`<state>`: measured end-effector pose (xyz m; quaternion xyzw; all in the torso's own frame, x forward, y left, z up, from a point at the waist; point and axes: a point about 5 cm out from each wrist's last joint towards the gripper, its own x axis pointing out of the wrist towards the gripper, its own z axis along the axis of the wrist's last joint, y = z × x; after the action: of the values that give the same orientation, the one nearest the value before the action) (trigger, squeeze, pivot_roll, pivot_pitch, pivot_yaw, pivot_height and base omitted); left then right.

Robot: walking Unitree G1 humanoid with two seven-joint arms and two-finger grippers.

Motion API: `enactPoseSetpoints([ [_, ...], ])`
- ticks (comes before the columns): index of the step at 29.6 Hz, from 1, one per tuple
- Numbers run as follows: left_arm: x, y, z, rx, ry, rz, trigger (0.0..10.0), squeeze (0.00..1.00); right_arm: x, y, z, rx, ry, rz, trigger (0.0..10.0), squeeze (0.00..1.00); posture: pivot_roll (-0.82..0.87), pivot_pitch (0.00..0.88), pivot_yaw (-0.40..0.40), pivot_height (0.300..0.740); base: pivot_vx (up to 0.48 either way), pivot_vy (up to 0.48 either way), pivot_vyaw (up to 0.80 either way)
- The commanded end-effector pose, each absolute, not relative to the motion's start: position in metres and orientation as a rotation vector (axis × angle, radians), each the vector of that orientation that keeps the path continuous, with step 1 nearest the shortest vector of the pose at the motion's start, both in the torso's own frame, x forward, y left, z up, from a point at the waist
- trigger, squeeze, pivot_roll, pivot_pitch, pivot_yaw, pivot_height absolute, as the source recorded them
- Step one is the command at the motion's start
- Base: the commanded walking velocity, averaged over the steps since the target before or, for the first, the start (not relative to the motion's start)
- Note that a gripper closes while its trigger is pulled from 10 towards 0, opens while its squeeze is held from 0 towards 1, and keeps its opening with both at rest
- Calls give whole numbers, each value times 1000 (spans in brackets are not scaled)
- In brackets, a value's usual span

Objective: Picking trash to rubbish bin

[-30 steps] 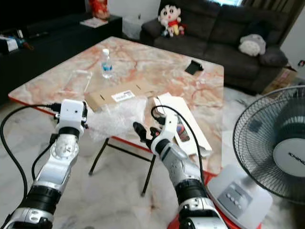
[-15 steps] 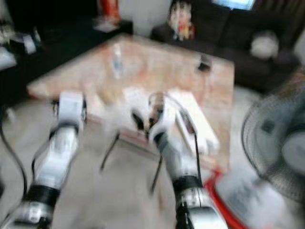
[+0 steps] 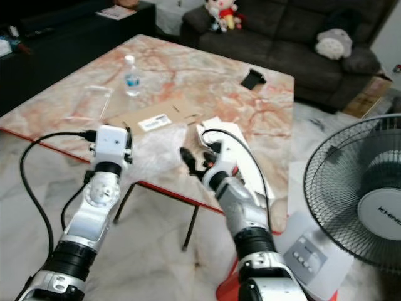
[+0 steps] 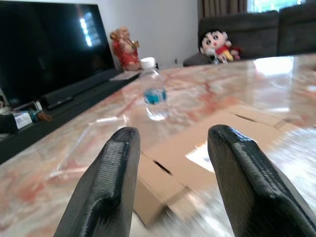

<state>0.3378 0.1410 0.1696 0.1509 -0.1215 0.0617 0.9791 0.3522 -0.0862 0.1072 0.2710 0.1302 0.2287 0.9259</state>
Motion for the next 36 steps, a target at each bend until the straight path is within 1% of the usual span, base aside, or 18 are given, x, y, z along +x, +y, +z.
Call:
enactPoseSetpoints([
  [1,338,142,176,308,-261,145,10000,0,354,-81,115,544,251,501,10000,0,68,70,-177,740,326,0,0],
  [11,336,139,179,301,-267,161,10000,0,354,-84,116,531,260,511,10000,0,59,81,-199,740,300,0,0],
  [20,333,139,180,293,-273,181,10000,0,353,-86,114,518,275,518,10000,0,31,75,-212,740,0,0,0],
  [21,333,139,178,290,-266,179,10000,0,352,-87,114,517,272,515,10000,0,12,52,-202,740,0,0,0],
  [25,335,141,174,294,-252,178,10000,0,351,-92,113,517,269,504,10000,0,10,37,-197,740,0,0,0],
  [32,334,155,169,323,-208,240,10000,0,343,-95,105,523,305,504,10000,0,11,7,-195,740,0,0,0],
  [36,332,169,160,357,-167,277,10000,0,336,-102,98,521,322,491,10000,0,3,0,-187,740,0,0,0],
])
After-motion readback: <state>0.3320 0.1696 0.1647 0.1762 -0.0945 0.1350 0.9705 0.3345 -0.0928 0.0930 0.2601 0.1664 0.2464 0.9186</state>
